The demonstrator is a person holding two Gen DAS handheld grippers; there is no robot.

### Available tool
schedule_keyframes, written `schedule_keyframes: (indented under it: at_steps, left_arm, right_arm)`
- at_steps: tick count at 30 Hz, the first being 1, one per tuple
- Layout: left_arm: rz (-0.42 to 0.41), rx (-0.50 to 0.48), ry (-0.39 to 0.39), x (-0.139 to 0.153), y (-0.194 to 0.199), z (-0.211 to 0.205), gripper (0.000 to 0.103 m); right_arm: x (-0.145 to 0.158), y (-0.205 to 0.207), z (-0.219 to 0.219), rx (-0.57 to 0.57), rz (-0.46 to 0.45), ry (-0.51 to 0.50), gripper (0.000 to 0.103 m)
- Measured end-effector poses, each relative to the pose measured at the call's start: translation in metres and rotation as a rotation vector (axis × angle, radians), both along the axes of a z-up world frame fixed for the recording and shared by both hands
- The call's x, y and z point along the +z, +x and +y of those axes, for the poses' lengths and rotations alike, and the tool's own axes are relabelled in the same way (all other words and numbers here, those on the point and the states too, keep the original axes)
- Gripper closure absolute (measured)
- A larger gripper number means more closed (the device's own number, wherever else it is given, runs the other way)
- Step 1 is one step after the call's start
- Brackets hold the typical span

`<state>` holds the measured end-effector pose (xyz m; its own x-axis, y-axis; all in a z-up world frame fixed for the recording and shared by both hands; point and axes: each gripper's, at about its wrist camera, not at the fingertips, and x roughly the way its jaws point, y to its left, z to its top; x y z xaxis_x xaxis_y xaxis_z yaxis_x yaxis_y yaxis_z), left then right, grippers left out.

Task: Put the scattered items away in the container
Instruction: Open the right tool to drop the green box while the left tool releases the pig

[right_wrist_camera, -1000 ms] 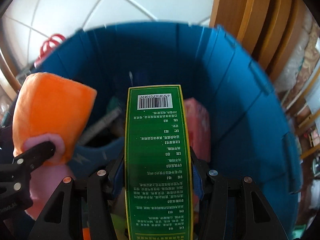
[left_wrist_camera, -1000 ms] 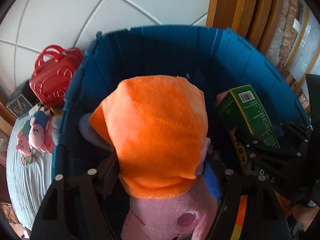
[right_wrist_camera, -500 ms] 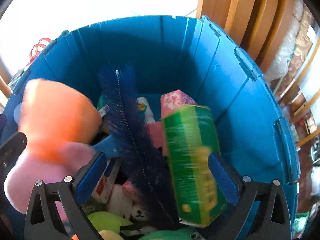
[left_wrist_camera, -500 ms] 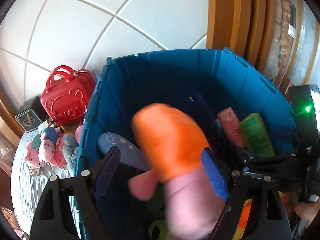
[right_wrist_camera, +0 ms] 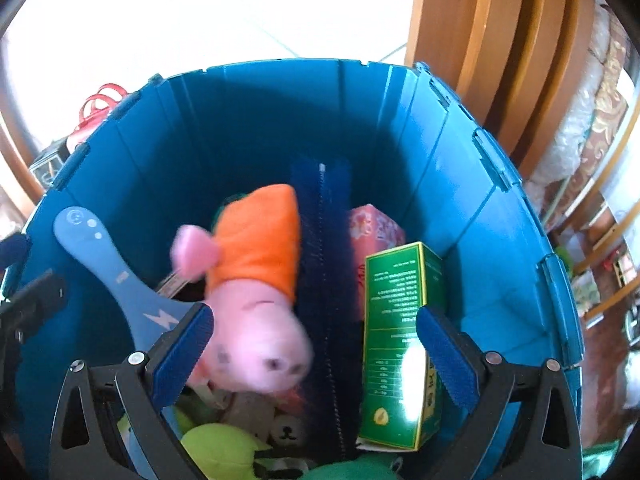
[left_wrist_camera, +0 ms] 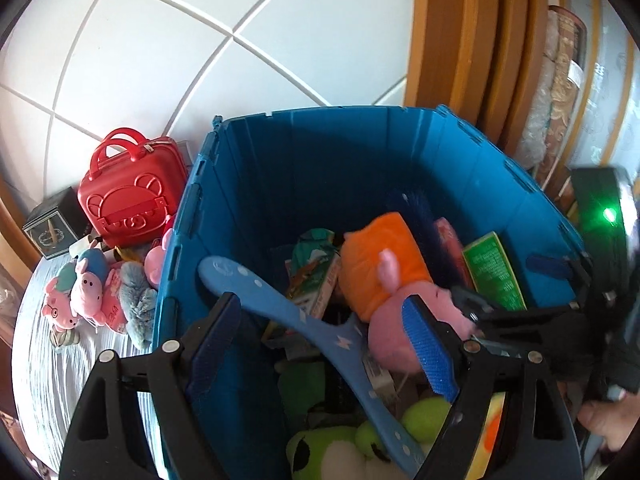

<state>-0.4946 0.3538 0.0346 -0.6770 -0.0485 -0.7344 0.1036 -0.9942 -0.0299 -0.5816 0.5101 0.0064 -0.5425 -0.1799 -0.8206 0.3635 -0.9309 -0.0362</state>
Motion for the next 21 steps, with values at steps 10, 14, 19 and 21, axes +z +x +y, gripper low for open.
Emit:
schedule_keyframes:
  at_steps: [10, 14, 19, 21]
  left_arm:
    - [0.099, 0.036, -0.025, 0.034, 0.055, -0.005, 0.02]
    - [0.136, 0.057, -0.033, 0.042, 0.078, -0.016, 0.019]
    - [0.181, 0.117, -0.028, 0.04, 0.104, -0.033, 0.019]
    - [0.211, 0.136, -0.026, 0.041, 0.115, -0.04, 0.019]
  right_arm:
    - [0.01, 0.009, 0.001, 0.022, 0.06, -0.042, 0.0]
    - [0.028, 0.025, 0.0, 0.041, 0.123, -0.055, 0.0]
    - [0.049, 0.061, -0.004, 0.106, 0.21, -0.065, 0.0]
    - [0.053, 0.075, -0.005, 0.129, 0.224, -0.086, 0.0]
